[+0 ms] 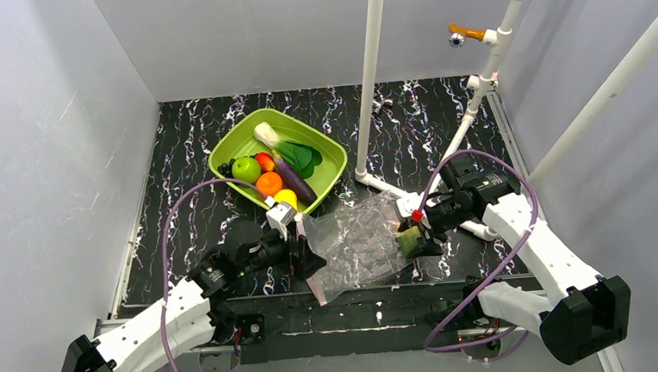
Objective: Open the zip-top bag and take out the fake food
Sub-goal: Pick up the fake fruit from the zipper food storage bag.
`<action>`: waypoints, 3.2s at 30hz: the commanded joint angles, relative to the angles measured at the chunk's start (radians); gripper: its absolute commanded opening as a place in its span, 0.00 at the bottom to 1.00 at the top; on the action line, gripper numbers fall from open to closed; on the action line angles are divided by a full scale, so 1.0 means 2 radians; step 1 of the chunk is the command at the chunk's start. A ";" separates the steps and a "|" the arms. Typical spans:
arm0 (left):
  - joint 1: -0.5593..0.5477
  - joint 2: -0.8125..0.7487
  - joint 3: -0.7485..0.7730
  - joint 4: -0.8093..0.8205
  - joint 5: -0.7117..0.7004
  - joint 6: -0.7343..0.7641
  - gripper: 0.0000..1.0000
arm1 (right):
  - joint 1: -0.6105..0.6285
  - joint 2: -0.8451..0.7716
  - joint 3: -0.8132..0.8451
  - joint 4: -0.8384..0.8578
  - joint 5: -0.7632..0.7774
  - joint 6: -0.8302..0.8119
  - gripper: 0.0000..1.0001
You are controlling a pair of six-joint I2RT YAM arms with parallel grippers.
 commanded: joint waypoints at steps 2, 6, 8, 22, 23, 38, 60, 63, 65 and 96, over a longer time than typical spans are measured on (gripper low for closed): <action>-0.027 0.005 -0.021 0.057 -0.028 0.041 0.88 | -0.012 -0.008 -0.015 0.024 0.019 -0.001 0.71; -0.041 0.009 -0.023 0.054 -0.045 0.061 0.83 | -0.013 -0.001 -0.032 0.046 0.050 0.004 0.71; -0.043 -0.005 -0.022 0.042 -0.052 0.064 0.82 | -0.013 0.006 -0.038 0.058 0.070 0.006 0.71; -0.043 -0.107 0.044 -0.134 -0.117 0.004 0.64 | -0.048 0.061 -0.043 0.073 0.128 -0.036 0.71; -0.043 -0.105 0.056 -0.160 -0.128 -0.008 0.62 | -0.048 0.063 -0.045 0.073 0.135 -0.040 0.71; -0.043 -0.026 0.058 -0.239 -0.173 -0.117 0.29 | -0.049 0.138 -0.045 0.126 0.162 -0.049 0.69; -0.043 0.175 -0.052 0.227 -0.053 -0.147 0.35 | 0.053 0.235 0.065 0.131 0.077 0.123 0.01; -0.043 0.176 -0.074 0.285 -0.049 -0.154 0.44 | 0.034 0.170 0.025 0.154 0.075 0.109 0.03; -0.043 0.183 -0.072 0.288 -0.042 -0.148 0.45 | 0.034 0.177 0.022 0.144 0.103 0.098 0.17; -0.048 0.375 -0.036 0.431 -0.047 -0.232 0.39 | 0.164 0.281 0.062 0.244 0.202 0.218 0.20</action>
